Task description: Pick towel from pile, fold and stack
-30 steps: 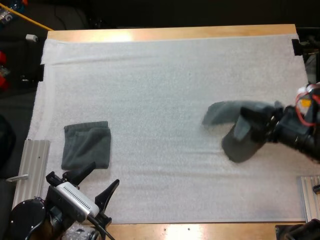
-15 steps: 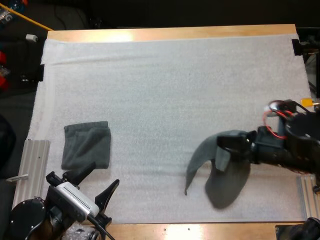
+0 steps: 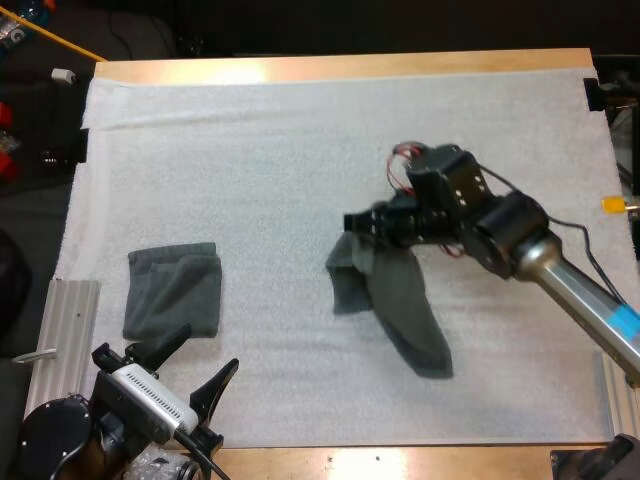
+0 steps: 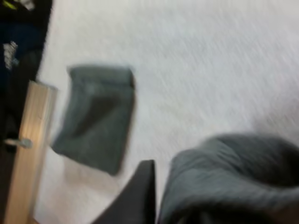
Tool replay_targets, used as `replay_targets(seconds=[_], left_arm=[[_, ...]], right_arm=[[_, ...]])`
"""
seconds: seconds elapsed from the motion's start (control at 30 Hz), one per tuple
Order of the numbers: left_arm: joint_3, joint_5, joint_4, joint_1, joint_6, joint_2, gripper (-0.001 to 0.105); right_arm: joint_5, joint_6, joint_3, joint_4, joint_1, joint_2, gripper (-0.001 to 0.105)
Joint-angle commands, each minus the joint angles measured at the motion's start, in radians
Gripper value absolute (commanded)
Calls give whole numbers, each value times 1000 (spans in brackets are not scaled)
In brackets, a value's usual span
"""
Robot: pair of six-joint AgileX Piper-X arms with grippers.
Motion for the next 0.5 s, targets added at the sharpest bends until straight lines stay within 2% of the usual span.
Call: replay_targets(seconds=[0.0, 0.03, 0.13, 0.3, 0.47], left_arm=[[-9, 8, -9, -4, -13, 2, 62], [-9, 8, -9, -4, -13, 2, 62], [-9, 8, -9, -4, -16, 2, 62], [-9, 8, -9, -4, -16, 2, 62], [-9, 8, -9, -4, -16, 2, 62]], right_arm=[[-1, -7, -42, -33, -2, -4, 32], [10, -15, -69, -42, -2, 7, 40], [39, -18, -127, -59, -2, 21, 53], [41, -18, -157, -46, -2, 13, 55], [48, -18, -156, 45, -2, 11, 55]])
